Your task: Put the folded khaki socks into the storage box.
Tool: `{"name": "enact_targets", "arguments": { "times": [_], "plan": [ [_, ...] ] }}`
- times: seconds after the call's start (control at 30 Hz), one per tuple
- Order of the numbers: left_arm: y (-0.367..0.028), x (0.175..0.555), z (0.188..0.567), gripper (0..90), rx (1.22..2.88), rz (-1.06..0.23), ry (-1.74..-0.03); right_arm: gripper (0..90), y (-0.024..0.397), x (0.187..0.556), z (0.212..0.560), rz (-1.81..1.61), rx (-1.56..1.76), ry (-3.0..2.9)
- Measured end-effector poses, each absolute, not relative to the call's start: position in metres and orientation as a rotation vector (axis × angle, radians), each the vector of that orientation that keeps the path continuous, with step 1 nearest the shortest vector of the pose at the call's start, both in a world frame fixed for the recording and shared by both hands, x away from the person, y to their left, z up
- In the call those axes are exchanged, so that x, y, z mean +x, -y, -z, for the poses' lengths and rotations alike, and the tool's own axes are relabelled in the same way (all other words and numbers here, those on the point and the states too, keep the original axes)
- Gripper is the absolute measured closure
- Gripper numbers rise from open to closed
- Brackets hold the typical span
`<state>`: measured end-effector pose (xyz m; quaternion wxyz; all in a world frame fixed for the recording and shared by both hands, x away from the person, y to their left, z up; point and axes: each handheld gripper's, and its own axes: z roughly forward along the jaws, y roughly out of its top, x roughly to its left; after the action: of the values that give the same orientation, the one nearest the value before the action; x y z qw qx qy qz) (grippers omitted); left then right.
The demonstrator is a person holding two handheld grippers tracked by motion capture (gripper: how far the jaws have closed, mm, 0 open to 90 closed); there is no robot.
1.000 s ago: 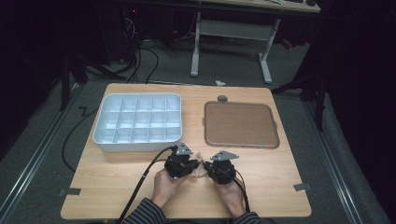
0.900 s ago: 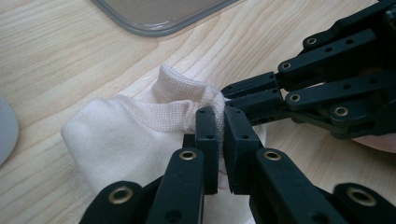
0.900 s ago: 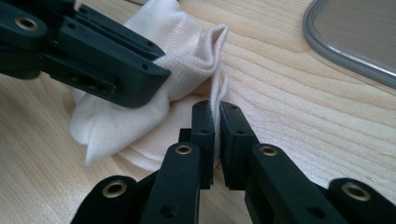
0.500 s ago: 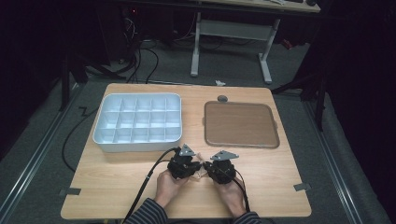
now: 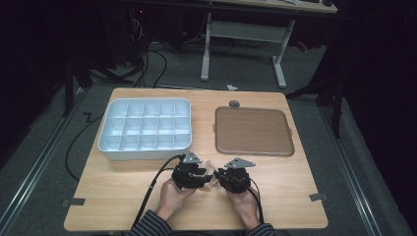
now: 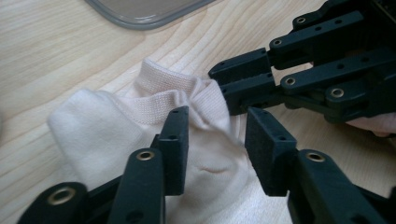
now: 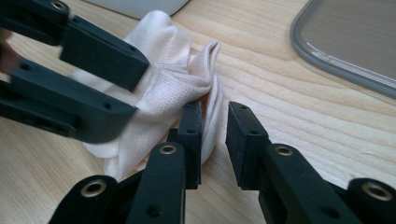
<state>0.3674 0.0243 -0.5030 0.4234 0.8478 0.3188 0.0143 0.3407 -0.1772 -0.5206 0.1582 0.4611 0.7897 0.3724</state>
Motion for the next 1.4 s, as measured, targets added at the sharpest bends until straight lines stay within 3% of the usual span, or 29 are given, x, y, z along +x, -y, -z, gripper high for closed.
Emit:
{"name": "enact_targets", "arguments": {
  "times": [0.37,0.67,1.07,1.4],
  "plan": [
    [-0.055,0.367,0.494,54.5,2.057,-0.102,-0.866,78.5,0.18,0.325,0.505,-1.112,1.249,-2.221],
    [-0.081,0.378,0.509,51.2,2.015,-0.134,-1.001,79.5,0.163,0.32,0.497,-1.129,1.157,-2.258],
    [-0.064,0.382,0.528,49.0,2.074,-0.107,-0.994,79.5,0.14,0.331,0.512,-1.049,1.122,-2.301],
    [-0.051,0.374,0.527,49.0,2.155,-0.25,-0.936,77.2,0.152,0.338,0.522,-0.968,1.189,-2.248]
  ]
}}
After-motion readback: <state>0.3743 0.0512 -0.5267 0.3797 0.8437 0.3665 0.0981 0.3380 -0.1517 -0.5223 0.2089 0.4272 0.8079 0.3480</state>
